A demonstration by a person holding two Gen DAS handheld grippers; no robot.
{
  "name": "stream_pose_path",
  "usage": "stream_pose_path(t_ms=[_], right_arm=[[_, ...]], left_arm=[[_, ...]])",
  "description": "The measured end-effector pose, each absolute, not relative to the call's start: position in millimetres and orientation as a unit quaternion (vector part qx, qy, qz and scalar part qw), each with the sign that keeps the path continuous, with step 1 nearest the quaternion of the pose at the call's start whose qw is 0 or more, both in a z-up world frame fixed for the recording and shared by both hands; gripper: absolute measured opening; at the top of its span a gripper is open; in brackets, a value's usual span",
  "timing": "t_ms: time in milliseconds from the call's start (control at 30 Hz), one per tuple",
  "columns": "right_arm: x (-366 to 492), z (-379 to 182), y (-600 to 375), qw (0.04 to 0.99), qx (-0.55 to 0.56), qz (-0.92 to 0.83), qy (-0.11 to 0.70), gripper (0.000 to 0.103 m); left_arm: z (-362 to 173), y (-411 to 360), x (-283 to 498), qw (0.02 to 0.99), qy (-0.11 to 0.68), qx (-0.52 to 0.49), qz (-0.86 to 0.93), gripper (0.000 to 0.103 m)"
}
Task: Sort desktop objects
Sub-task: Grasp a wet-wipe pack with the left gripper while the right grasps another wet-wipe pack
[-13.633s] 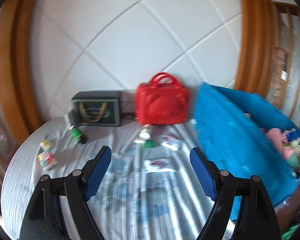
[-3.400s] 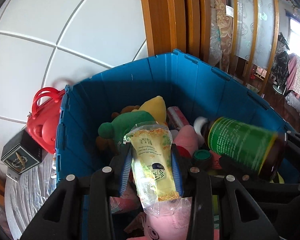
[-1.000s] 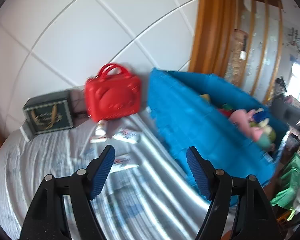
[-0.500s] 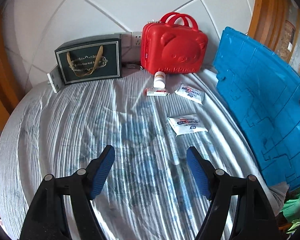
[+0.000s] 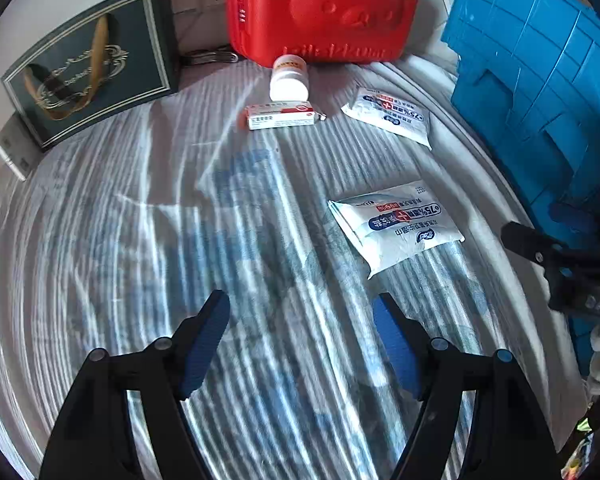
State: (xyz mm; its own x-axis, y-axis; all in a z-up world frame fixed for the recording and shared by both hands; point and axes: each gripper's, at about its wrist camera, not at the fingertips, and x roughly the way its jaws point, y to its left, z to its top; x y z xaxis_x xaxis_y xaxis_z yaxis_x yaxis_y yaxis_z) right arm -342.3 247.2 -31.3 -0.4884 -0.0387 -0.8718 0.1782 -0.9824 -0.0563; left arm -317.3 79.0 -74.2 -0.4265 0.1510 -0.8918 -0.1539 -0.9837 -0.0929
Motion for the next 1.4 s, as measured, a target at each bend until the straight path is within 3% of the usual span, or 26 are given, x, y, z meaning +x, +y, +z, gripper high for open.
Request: stream_pose_path(t_ms=[33, 67, 100, 233, 367, 533, 633, 800, 967, 1067, 1100, 1167, 1233, 1300, 1400], right_arm=[[-351, -41, 250, 0.055, 0.505, -0.858, 0.072, 0.085], [-357, -47, 252, 0.050, 0.507, -0.857, 0.071, 0.064], [-363, -53, 254, 0.044, 0.511, -0.856, 0.069, 0.054], [-382, -77, 262, 0.039, 0.528, -0.846, 0.064, 0.054], [-383, -95, 236, 0.104, 0.551, -0.825, 0.066, 0.047], [-380, -92, 185, 0.192, 0.530, -0.824, 0.046, 0.061], [-382, -88, 177, 0.230, 0.527, -0.819, -0.001, 0.056], [-378, -59, 228, 0.131, 0.490, -0.862, -0.010, 0.056], [-381, -44, 276, 0.071, 0.476, -0.876, -0.019, 0.059], [-388, -45, 282, 0.065, 0.470, -0.880, -0.026, 0.072], [-393, -47, 281, 0.069, 0.469, -0.880, -0.030, 0.078], [-401, -50, 280, 0.078, 0.468, -0.880, -0.028, 0.084], [-415, -52, 277, 0.094, 0.463, -0.881, -0.029, 0.089], [-433, -56, 272, 0.088, 0.459, -0.884, -0.024, 0.097], [-459, -64, 262, 0.100, 0.460, -0.882, -0.024, 0.097]], left_arm=[[-80, 86, -324, 0.104, 0.006, -0.531, 0.841, 0.074], [-86, 92, -331, 0.118, 0.011, -0.534, 0.837, 0.074], [-92, 100, -338, 0.131, 0.015, -0.538, 0.833, 0.074], [-112, 117, -362, 0.143, 0.046, -0.548, 0.823, 0.074], [-116, 95, -391, 0.066, 0.072, -0.533, 0.841, 0.074], [-104, 46, -421, -0.034, 0.026, -0.533, 0.845, 0.074], [-87, 42, -411, -0.042, -0.012, -0.520, 0.853, 0.074], [-83, 79, -407, 0.004, -0.079, -0.516, 0.853, 0.074], [-116, 125, -431, 0.013, -0.106, -0.545, 0.832, 0.074], [-121, 144, -441, 0.010, -0.069, -0.539, 0.840, 0.079], [-121, 150, -444, 0.012, -0.043, -0.533, 0.845, 0.078], [-116, 153, -446, 0.020, -0.011, -0.518, 0.855, 0.064], [-109, 137, -453, 0.029, -0.029, -0.516, 0.856, 0.052], [-102, 122, -461, 0.028, -0.033, -0.515, 0.856, 0.050], [-86, 104, -467, 0.015, -0.023, -0.497, 0.867, 0.049]])
